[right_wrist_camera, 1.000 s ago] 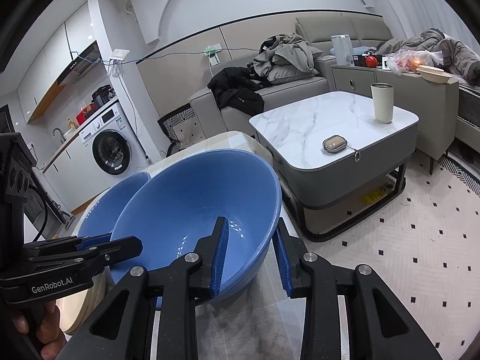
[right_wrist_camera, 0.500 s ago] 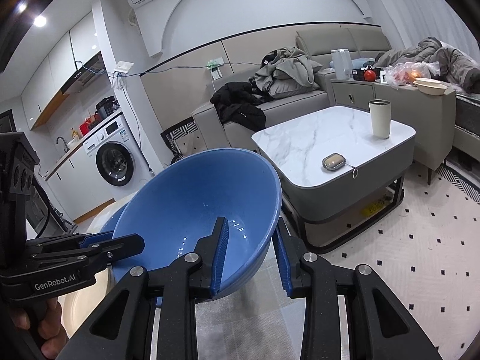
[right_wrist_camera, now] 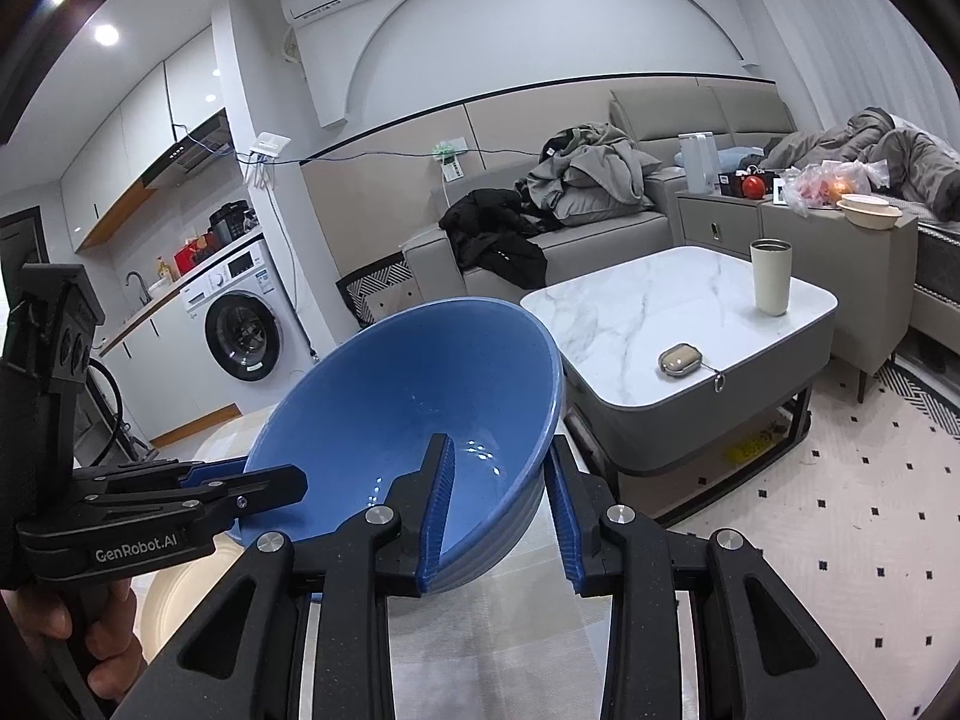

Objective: Organize plates and bowls
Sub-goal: 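Lift the held bowl and lower it into the other blue bowl, then press the held bowl down to seat it inside the other bowl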

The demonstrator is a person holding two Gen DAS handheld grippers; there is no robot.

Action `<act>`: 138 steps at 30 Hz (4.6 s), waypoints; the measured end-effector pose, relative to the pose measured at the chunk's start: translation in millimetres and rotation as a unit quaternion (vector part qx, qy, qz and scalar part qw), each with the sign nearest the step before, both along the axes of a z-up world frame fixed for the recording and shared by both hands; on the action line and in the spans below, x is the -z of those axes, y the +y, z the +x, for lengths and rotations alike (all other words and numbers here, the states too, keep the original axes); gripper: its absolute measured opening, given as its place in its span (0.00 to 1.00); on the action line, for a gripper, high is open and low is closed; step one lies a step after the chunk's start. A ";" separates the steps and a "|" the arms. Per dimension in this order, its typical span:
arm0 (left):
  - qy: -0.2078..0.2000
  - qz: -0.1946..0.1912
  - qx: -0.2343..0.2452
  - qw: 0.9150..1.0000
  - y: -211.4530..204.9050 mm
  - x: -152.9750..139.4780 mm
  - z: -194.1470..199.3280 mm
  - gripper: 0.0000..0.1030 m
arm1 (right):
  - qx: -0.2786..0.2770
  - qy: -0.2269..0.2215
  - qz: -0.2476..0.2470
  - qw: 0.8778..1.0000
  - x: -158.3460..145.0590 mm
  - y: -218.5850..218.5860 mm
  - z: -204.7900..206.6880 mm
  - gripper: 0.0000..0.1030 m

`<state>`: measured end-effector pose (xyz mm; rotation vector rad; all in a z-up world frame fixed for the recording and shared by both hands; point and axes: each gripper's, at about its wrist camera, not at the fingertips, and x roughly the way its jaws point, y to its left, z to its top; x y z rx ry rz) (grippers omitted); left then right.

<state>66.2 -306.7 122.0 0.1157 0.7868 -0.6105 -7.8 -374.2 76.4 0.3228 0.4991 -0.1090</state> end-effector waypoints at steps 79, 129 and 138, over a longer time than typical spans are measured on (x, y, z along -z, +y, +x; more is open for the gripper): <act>0.009 -0.027 -0.112 0.993 177.0 14.6 72.8 0.26 | -0.113 0.061 -0.044 0.991 12.3 136.6 100.2 0.31; 0.026 0.039 -0.113 0.992 160.6 82.2 113.6 0.26 | -0.099 0.112 -0.090 0.985 44.9 144.0 119.8 0.37; 0.041 0.017 -0.119 0.992 169.6 81.7 118.5 0.31 | -0.085 0.119 -0.089 0.985 47.2 134.5 116.4 0.49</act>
